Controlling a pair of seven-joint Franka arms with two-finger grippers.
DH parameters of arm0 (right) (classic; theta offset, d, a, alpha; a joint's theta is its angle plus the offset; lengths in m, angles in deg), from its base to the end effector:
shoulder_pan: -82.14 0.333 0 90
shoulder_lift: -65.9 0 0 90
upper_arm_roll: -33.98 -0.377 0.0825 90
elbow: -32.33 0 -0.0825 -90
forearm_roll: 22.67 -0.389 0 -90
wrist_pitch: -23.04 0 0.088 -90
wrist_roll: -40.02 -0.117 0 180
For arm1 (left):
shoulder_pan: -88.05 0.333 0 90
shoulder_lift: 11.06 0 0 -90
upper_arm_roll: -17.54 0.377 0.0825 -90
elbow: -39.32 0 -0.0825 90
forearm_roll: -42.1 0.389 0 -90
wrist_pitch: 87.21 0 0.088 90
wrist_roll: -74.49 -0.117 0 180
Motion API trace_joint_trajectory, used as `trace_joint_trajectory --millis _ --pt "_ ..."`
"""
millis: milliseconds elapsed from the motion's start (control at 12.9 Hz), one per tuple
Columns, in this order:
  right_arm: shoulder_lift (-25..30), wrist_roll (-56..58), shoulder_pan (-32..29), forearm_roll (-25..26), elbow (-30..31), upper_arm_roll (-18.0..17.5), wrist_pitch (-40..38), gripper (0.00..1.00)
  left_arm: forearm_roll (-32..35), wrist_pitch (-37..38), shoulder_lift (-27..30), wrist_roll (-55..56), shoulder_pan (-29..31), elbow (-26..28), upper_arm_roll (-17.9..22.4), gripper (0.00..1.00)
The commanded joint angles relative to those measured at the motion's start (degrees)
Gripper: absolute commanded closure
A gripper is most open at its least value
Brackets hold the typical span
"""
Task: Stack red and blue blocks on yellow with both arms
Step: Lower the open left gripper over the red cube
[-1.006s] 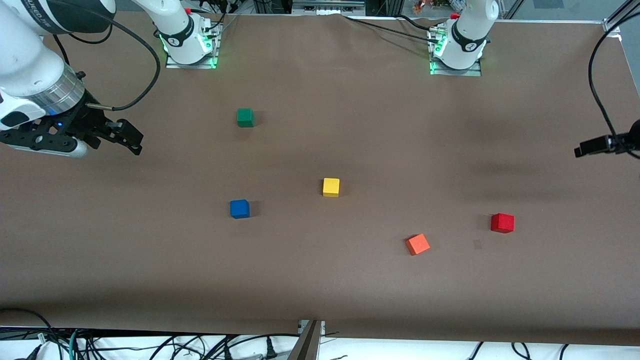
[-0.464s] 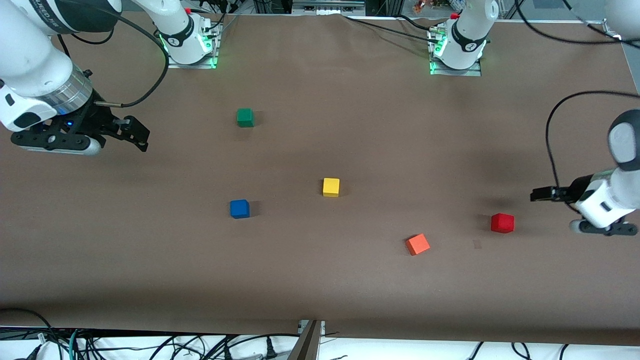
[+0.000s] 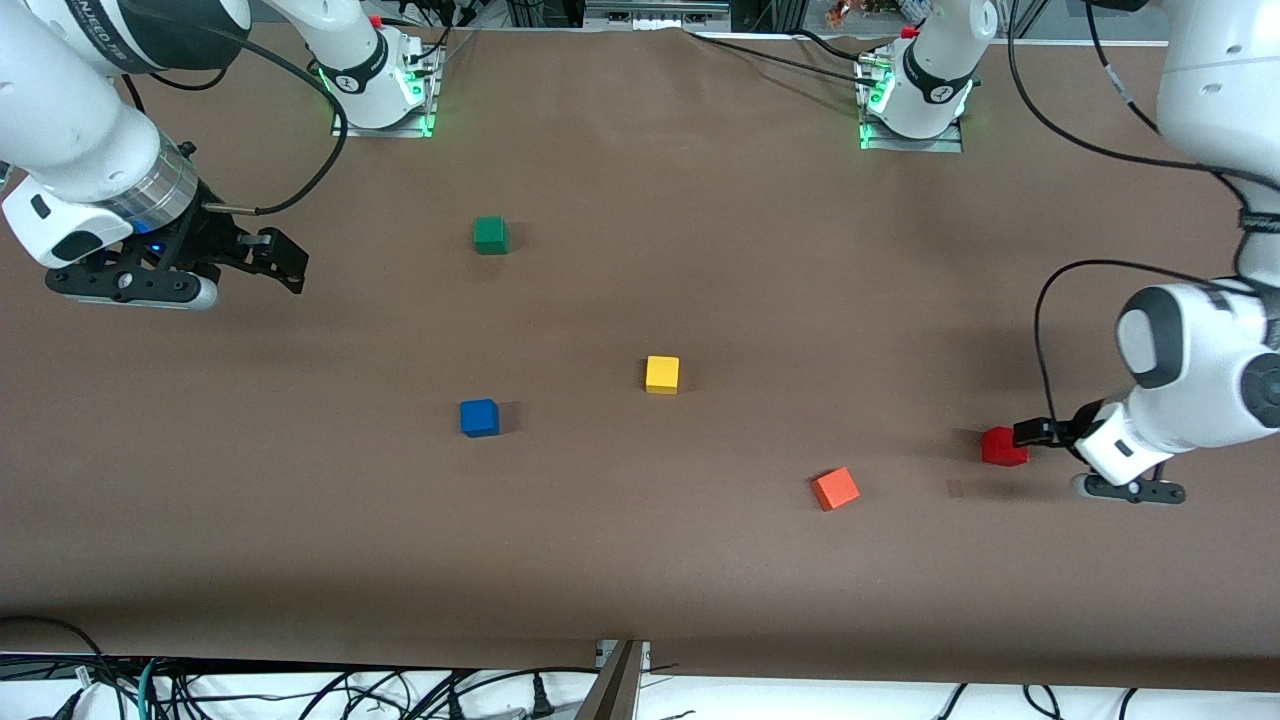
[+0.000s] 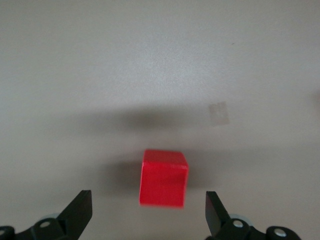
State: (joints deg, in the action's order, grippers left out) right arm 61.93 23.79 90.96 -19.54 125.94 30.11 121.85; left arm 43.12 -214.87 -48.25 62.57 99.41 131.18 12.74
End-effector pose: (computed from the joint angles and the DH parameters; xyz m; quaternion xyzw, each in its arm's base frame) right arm 0.5823 0.1239 0.6190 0.9993 -0.0271 0.0166 0.0212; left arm 0.7268 0.0943 0.2846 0.9988 -0.0441 -0.0079 0.0199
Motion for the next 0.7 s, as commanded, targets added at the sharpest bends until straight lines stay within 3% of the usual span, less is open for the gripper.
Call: trace_joint_trajectory --millis 0,155,387,619 --pt "-0.2 0.8 0.8 0.3 -1.1 -0.3 -0.9 0.00 1.5 -6.6 -0.9 -1.7 0.1 4.3 0.0 0.00" --pt "-0.2 0.8 1.1 0.2 -1.1 -0.3 -0.5 0.00 1.6 -11.2 -1.0 -1.5 -0.5 7.5 0.0 0.00" --pt "-0.2 0.5 0.9 -0.4 -1.2 -0.3 -0.3 0.00 1.6 -12.3 -1.0 -1.6 -0.5 9.7 0.0 0.00" --pt "-0.2 0.2 1.0 -0.4 -1.2 -0.3 -0.4 0.00 1.6 -11.7 -0.3 -1.6 -1.1 10.4 -0.1 0.90"
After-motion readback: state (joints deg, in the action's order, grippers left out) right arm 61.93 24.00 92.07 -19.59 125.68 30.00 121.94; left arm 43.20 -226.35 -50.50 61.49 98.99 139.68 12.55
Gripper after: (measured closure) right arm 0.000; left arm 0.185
